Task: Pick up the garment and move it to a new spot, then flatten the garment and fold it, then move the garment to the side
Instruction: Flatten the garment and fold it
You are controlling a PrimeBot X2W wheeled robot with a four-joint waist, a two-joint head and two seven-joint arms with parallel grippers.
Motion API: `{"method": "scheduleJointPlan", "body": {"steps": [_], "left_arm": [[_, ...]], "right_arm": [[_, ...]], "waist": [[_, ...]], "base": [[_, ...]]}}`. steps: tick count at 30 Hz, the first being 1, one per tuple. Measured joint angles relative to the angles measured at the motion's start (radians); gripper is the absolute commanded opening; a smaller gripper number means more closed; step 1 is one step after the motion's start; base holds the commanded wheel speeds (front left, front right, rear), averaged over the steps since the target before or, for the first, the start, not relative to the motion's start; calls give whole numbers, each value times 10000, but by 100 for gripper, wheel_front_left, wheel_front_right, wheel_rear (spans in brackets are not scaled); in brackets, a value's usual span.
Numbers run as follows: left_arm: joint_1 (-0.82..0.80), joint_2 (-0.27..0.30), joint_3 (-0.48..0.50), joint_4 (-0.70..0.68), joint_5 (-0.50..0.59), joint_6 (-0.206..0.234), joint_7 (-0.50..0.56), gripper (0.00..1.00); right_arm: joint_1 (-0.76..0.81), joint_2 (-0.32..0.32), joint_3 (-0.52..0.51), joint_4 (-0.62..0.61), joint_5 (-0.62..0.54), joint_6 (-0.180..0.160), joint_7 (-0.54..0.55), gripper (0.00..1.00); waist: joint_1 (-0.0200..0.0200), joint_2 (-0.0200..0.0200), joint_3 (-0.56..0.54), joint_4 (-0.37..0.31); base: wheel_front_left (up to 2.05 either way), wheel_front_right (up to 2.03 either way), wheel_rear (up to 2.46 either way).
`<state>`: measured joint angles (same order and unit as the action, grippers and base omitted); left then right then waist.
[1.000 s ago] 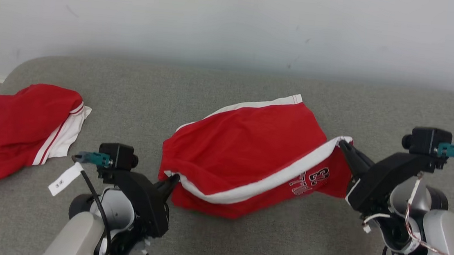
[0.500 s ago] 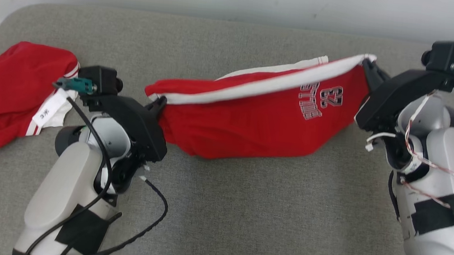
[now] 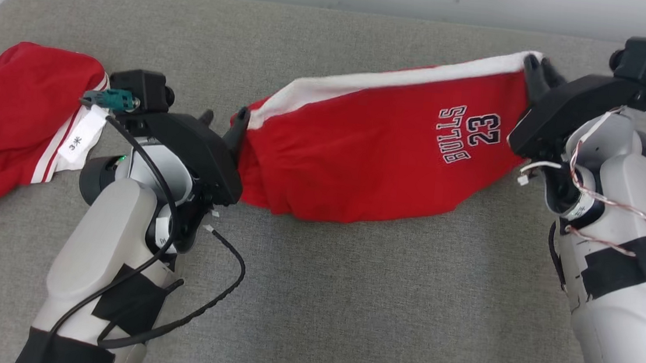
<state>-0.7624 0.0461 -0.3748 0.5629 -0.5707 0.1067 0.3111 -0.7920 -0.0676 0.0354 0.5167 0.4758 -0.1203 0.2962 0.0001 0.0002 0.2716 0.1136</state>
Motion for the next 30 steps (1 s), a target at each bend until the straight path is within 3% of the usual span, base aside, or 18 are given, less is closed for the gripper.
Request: {"method": "scheduleJointPlan", "body": {"steps": [5, 12, 16, 24, 30], "left_arm": [[-241, -58, 0, 309, 88, 71, -518, 100], [-394, -88, -174, 865, 184, 40, -1160, 100], [-206, -96, -366, 1001, 437, -205, -1561, 100], [1192, -65, -955, 1129, 575, -752, -2230, 100], [2025, -42, -1317, 1129, 652, -1068, -2516, 100]], "right_arm": [[-447, 12, -86, 408, 395, 188, -777, 100], [-623, 15, -128, 1087, 646, 849, -1743, 100], [-398, 8, 79, 1486, 637, 1233, -1873, 100], [1113, -548, 196, 1941, 259, 1379, -2088, 100], [1868, -533, 104, 2236, 244, 1358, -2171, 100]], "waist": [[0, 0, 48, 55], [-1, 0, -104, 243], [-1, -1, -335, 330], [-2, -2, -1061, 419], [-3, -2, -1617, 357]], "base": [[0, 0, 0], [0, 0, 0], [0, 0, 0], [0, 0, 0], [0, 0, 0]]}}
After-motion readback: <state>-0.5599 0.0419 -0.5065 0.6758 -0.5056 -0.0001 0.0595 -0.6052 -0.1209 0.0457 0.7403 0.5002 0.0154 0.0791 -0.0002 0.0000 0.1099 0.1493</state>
